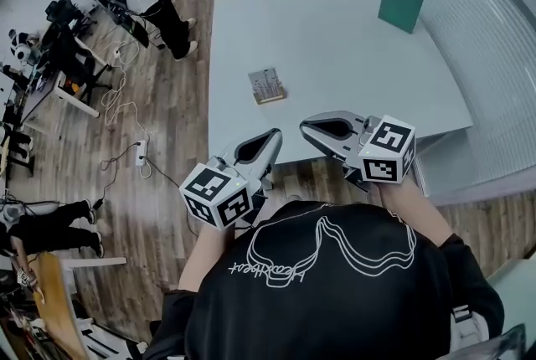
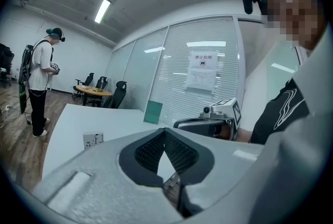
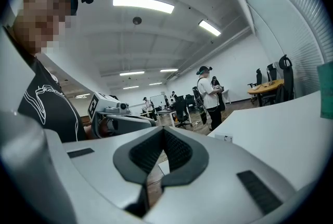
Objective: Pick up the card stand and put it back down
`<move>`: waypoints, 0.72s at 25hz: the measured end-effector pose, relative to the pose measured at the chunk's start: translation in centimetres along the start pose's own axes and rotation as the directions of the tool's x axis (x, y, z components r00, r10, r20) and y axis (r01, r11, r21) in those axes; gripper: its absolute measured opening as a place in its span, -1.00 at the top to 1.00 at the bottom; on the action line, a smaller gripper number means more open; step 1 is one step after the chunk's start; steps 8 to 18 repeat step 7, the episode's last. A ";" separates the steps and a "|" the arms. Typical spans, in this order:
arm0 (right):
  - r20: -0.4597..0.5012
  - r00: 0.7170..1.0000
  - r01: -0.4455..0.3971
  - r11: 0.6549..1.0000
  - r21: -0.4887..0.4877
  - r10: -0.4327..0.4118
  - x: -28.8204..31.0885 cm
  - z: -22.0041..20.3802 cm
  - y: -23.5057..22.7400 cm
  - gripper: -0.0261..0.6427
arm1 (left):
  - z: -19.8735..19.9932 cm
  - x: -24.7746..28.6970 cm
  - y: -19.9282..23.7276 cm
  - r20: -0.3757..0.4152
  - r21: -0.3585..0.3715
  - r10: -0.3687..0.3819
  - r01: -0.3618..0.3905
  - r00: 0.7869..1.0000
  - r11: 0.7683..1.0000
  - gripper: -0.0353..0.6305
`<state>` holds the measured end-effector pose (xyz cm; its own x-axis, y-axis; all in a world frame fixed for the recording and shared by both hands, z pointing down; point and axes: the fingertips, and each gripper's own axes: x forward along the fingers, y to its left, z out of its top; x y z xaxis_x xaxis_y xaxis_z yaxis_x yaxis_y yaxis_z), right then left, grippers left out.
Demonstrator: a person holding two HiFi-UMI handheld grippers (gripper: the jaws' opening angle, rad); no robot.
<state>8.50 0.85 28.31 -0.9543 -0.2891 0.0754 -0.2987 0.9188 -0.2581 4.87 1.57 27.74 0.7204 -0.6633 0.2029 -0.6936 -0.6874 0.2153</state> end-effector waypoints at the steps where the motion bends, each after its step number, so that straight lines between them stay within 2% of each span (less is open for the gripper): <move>1: 0.003 1.000 -0.001 1.000 -0.001 0.001 -0.2 0.0 0.1 0.90 | -0.1 0.0 -0.2 -0.001 0.004 0.003 -0.003 1.000 1.000 0.86; 18: 0.001 1.000 -0.010 1.000 -0.002 0.010 -0.2 0.4 1.3 0.90 | 0.2 -1.2 -0.7 -0.005 0.003 0.017 -0.017 1.000 1.000 0.86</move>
